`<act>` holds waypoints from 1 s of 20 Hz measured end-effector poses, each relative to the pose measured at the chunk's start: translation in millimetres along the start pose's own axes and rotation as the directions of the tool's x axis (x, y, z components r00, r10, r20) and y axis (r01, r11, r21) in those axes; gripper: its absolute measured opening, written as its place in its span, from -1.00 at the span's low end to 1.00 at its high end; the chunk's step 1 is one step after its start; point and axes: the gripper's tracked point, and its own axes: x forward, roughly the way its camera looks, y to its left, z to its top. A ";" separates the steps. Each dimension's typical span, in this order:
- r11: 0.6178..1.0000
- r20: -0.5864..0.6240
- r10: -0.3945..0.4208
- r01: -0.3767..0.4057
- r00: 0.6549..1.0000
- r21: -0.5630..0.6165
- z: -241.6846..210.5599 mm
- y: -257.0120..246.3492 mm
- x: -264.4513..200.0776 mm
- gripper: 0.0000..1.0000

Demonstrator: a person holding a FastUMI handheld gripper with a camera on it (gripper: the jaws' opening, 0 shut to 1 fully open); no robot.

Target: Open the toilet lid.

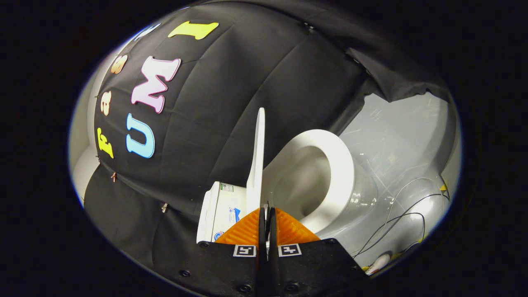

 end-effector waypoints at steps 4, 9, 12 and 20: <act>0.995 0.016 -0.055 0.056 0.998 -0.085 -2.2 25.5 -0.7 -0.90; 0.988 0.021 -0.051 0.053 0.998 -0.146 -6.3 68.6 -2.6 -0.90; 0.978 0.030 -0.067 0.071 0.997 -0.196 -11.0 92.1 -1.9 -0.90; 0.939 0.055 -0.136 0.147 0.989 -0.312 -25.4 132.1 -1.1 -0.90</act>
